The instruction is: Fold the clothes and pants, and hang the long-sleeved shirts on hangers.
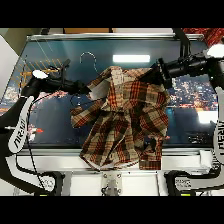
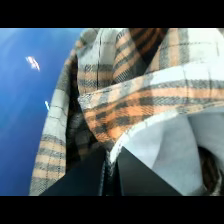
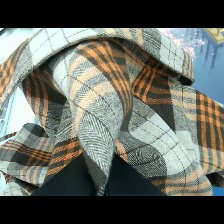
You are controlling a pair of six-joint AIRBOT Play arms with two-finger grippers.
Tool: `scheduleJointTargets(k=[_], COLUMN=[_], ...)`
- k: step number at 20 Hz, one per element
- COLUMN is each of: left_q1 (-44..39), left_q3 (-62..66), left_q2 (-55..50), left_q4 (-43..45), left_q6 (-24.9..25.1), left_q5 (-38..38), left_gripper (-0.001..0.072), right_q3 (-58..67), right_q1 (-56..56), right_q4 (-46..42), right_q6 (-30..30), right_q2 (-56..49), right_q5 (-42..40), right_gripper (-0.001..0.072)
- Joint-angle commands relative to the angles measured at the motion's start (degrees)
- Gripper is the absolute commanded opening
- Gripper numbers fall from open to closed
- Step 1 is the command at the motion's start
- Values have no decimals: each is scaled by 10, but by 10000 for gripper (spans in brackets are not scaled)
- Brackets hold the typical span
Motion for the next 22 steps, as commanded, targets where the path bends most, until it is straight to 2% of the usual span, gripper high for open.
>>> scheduleJointTargets(k=[1,5,8,15,18,22], left_q1=[22,27,27,37,32,32], left_q3=[1,0,0,0,0,0], left_q2=[41,84,94,94,94,94], left_q4=[30,83,113,119,118,114], left_q6=[-5,-14,-20,-29,-29,-29], left_q5=[12,12,9,7,10,15], left_gripper=[18,18,19,19,19,19], right_q3=[0,0,0,0,0,0], right_q1=[-10,-14,-15,-41,-56,-60], right_q4=[0,0,5,22,73,89], right_q6=[1,2,7,22,25,25], right_q2=[30,63,69,74,76,77], right_q5=[-20,-76,-89,-95,-97,-118], right_gripper=[22,22,22,22,22,22])
